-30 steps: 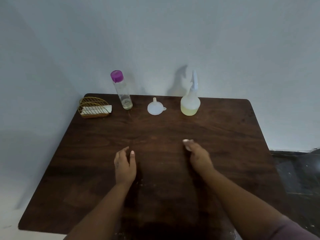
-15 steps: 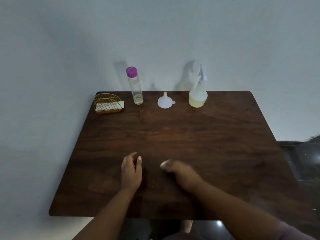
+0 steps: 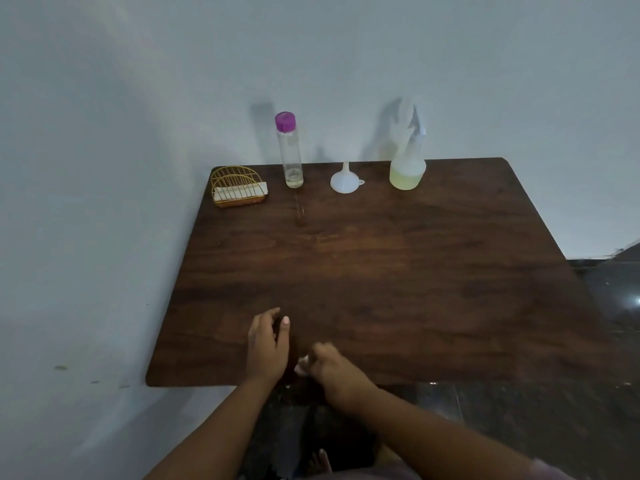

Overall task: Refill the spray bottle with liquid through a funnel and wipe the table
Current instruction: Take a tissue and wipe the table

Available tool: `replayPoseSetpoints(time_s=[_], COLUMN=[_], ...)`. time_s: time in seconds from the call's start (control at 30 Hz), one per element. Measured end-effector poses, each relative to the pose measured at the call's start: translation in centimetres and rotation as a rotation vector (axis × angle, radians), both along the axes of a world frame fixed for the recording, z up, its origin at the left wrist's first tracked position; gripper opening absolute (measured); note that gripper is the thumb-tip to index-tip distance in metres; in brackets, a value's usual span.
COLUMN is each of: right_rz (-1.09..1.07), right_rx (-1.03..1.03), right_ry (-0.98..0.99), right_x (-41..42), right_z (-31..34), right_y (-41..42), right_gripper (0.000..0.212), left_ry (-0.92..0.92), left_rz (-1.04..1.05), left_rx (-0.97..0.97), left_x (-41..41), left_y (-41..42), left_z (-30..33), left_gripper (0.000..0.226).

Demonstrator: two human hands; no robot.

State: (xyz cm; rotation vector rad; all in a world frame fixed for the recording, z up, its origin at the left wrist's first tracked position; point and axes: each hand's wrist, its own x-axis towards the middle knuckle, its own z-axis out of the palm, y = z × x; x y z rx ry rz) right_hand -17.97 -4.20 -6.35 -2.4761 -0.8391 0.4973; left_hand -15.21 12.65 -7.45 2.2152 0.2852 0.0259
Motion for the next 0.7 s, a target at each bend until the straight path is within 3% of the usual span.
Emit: replayPoseSetpoints(time_s=[0.07, 0.17, 0.27, 0.4, 0.5, 0.57, 0.63, 0.7], right_rz=[-0.033, -0.448, -0.639, -0.397, -0.109, 0.001, 0.039, -0.076], right_rx=[0.049, -0.061, -0.177, -0.138, -0.012, -0.035, -0.117, -0.087], right_ry=[-0.042, -0.231, -0.243, -0.226, -0.089, 0.013, 0.019, 0.049], right_x=[-0.2, 3.2, 6.0, 3.4, -1.5, -4.4, -4.9, -5.3], right_z=[-0.5, 0.0, 0.6, -0.4, -1.2, -1.3, -1.8, -1.6], right_y=[-0.4, -5.1, -8.8, -4.4, 1.6, 2.6, 0.4, -2.8], right_gripper=[0.019, 0.026, 0.005, 0.023, 0.004, 0.025, 0.032, 0.032], left_ry=[-0.005, -0.018, -0.015, -0.016, -0.007, -0.021, -0.033, -0.036], left_rz=[-0.022, -0.036, -0.031, -0.05, -0.062, -0.069, -0.089, -0.118], left_rx=[-0.007, -0.01, -0.015, -0.032, 0.002, 0.028, 0.045, 0.047], left_x=[-0.7, -1.9, -3.2, -4.6, -4.6, -4.2, -3.6, -3.2], left_y=[0.3, 0.9, 0.9, 0.9, 1.4, 1.6, 1.3, 0.3], left_z=[0.0, 0.1, 0.2, 0.1, -0.2, -0.3, -0.2, -0.1], left_gripper=[0.031, 0.032, 0.031, 0.03, 0.028, 0.028, 0.028, 0.029])
